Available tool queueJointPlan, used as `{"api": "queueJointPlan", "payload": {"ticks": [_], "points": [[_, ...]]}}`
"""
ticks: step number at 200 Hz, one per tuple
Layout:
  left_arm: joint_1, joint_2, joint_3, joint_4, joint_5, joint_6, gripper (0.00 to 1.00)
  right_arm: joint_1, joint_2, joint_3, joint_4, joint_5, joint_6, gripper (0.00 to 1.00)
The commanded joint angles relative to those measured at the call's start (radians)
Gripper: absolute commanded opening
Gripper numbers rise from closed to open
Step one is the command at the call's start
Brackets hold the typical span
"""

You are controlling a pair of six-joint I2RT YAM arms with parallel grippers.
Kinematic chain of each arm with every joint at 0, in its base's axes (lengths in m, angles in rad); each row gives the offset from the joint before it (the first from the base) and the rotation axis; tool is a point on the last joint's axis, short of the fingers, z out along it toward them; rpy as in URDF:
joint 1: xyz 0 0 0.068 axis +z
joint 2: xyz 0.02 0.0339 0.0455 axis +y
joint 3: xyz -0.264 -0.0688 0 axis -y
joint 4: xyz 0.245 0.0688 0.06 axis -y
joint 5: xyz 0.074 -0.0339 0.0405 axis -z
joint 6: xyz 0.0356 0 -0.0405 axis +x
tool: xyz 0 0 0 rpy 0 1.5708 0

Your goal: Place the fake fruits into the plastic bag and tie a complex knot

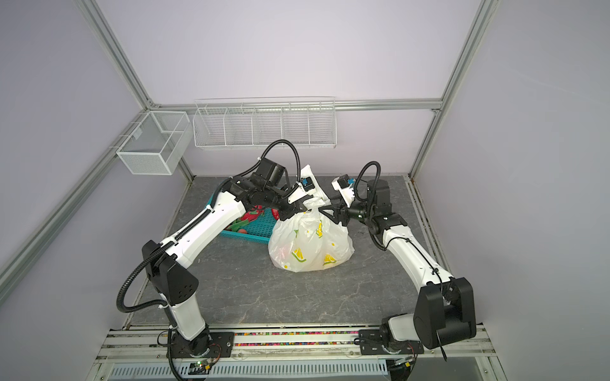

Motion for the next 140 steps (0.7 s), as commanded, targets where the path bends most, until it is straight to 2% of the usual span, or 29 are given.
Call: {"api": "queueJointPlan", "payload": {"ticks": [1, 26, 56, 69, 100, 126, 140], "points": [[-0.013, 0.018, 0.037, -0.044, -0.011, 0.043, 0.0, 0.016, -0.023, -0.027, 0.069, -0.036, -0.022, 0.56], [-0.017, 0.024, 0.043, -0.044, -0.009, 0.04, 0.0, 0.029, -0.017, -0.027, 0.086, -0.015, -0.027, 0.61], [-0.022, 0.03, 0.045, -0.049, -0.017, 0.044, 0.0, 0.034, -0.014, -0.03, 0.115, 0.002, -0.013, 0.59], [-0.022, 0.029, 0.045, -0.047, -0.023, 0.043, 0.0, 0.034, -0.012, -0.029, 0.118, 0.012, -0.01, 0.52], [-0.022, 0.024, 0.045, -0.04, -0.029, 0.04, 0.0, 0.031, -0.012, -0.029, 0.112, 0.033, -0.009, 0.24], [-0.021, 0.012, 0.041, -0.034, -0.045, 0.027, 0.0, 0.03, -0.021, -0.033, 0.103, 0.054, -0.013, 0.07], [-0.02, -0.007, 0.032, -0.032, -0.047, 0.02, 0.15, 0.028, -0.029, -0.038, 0.092, 0.063, -0.018, 0.07]]}}
